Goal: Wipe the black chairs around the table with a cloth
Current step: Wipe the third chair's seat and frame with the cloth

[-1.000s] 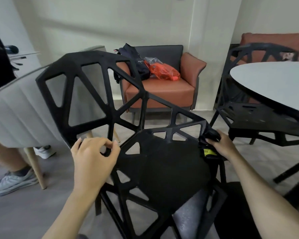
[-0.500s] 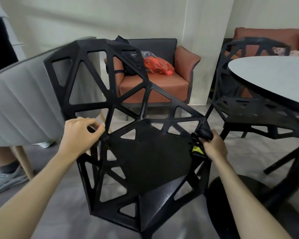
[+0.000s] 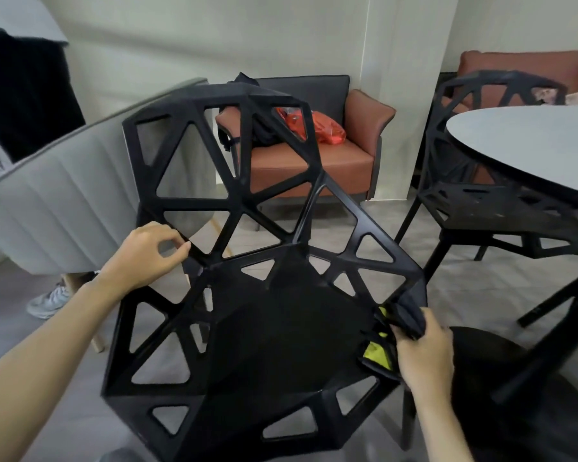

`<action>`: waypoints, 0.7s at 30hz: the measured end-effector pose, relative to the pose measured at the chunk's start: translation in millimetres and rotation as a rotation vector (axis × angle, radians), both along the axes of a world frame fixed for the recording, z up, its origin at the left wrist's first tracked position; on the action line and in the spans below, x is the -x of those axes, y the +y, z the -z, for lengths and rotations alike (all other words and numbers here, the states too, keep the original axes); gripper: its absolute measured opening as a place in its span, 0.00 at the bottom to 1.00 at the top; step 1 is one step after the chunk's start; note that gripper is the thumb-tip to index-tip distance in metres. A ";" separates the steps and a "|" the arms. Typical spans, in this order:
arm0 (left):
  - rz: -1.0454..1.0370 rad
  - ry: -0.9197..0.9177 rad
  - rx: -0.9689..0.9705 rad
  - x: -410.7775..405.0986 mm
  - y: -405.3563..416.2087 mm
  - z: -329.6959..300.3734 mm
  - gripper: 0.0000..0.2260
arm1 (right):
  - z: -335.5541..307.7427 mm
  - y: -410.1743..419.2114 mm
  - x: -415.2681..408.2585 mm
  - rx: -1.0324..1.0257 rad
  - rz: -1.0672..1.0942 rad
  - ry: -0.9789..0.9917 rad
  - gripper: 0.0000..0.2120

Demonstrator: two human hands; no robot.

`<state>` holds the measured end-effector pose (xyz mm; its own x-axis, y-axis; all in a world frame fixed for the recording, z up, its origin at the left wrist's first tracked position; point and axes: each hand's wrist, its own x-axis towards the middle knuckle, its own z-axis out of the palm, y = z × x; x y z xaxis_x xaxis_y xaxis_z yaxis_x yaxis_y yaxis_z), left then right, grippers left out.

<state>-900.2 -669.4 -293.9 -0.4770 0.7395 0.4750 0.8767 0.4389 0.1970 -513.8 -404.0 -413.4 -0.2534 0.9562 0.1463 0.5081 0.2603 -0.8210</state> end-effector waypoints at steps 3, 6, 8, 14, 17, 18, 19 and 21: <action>-0.006 0.095 0.102 -1.9 -3.2 -3.2 0.11 | -0.8 -22.6 -12.9 0.022 -0.013 0.022 0.10; 0.002 0.075 0.126 -39.2 18.6 -0.3 0.08 | -2.7 -42.1 -21.2 -0.009 -0.018 0.010 0.07; 0.089 -0.006 0.146 -81.8 42.6 10.3 0.08 | -1.6 -51.5 -23.7 -0.061 -0.022 -0.009 0.08; 0.262 -0.019 0.302 -186.0 99.0 57.2 0.16 | -2.1 -47.3 -27.4 -0.378 -0.010 -0.232 0.18; 0.224 -0.032 0.358 -193.5 107.9 69.9 0.16 | -11.3 -11.6 -26.1 -0.552 -0.159 -0.323 0.19; 0.209 -0.043 0.375 -191.0 109.6 72.4 0.17 | -16.2 2.6 -24.6 -0.586 -0.193 -0.335 0.20; 0.192 -0.053 0.388 -187.7 111.5 74.5 0.17 | -20.5 16.0 -22.8 -0.603 -0.202 -0.338 0.21; 0.150 -0.083 0.404 -182.2 113.9 79.5 0.17 | -25.4 32.3 -17.5 -0.587 -0.163 -0.304 0.23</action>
<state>-718.0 -555.5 -373.4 -0.3742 0.9221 0.0982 0.9251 0.3639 0.1083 -496.3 -371.6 -388.0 -0.4996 0.6864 0.5284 0.6106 0.7118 -0.3472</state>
